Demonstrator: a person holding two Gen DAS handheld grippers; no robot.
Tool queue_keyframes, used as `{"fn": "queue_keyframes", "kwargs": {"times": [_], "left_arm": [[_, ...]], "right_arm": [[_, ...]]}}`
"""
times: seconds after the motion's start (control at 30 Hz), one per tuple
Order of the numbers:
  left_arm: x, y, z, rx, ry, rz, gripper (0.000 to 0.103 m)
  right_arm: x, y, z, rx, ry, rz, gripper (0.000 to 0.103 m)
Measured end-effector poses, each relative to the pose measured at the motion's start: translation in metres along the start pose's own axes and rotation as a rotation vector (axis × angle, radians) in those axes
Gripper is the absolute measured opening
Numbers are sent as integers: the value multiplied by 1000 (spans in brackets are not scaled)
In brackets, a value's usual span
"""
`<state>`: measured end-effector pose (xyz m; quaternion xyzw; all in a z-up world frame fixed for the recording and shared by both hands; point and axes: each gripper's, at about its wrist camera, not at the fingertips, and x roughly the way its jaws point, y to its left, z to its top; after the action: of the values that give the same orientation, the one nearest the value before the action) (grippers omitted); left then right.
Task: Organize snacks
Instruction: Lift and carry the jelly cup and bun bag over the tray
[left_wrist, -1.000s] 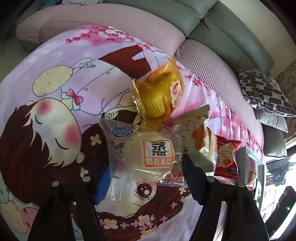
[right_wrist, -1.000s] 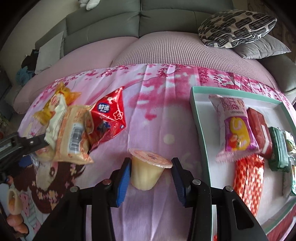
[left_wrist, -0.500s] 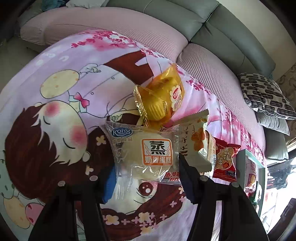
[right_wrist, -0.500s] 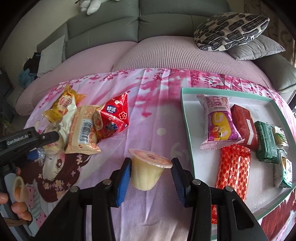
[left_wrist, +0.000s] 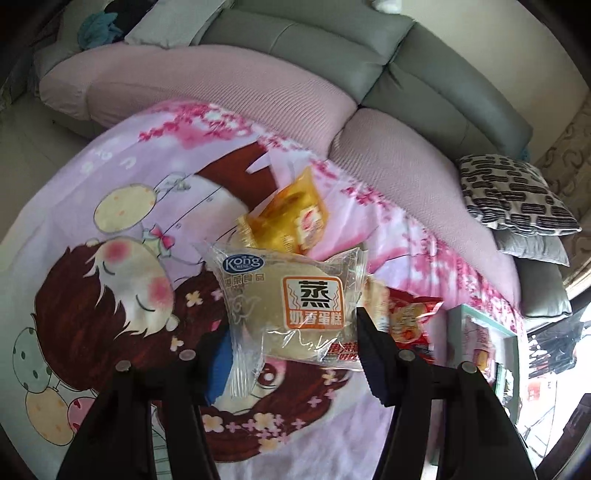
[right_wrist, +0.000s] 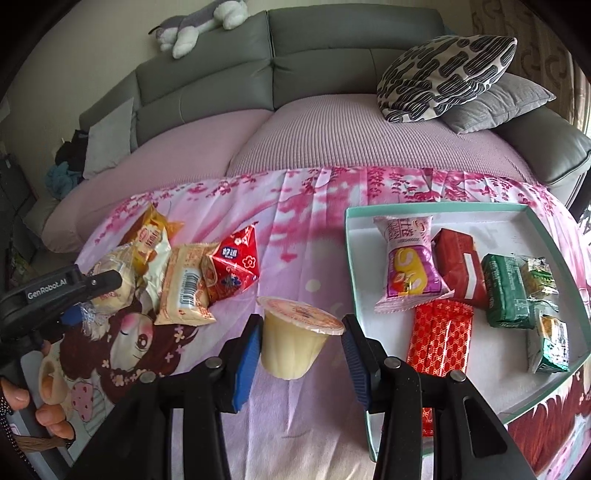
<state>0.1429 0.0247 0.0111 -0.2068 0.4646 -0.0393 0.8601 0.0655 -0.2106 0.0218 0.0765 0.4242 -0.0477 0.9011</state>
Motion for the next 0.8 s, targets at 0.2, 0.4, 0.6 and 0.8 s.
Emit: {"fn": "queue_keyframes", "kwargs": {"times": [0.2, 0.4, 0.6, 0.8], "left_arm": [[-13, -30, -2, 67, -23, -39, 62], [-16, -68, -13, 152, -6, -103, 62], [-12, -112, -34, 260, 25, -159, 62], [-9, -151, -57, 371, 50, -184, 62]], "right_arm": [[-3, -10, 4, 27, -7, 3, 46], [-9, -33, 10, 85, -26, -19, 46], [-21, -88, 16, 204, -59, -107, 46], [-35, -142, 19, 313, -92, -195, 46]]}}
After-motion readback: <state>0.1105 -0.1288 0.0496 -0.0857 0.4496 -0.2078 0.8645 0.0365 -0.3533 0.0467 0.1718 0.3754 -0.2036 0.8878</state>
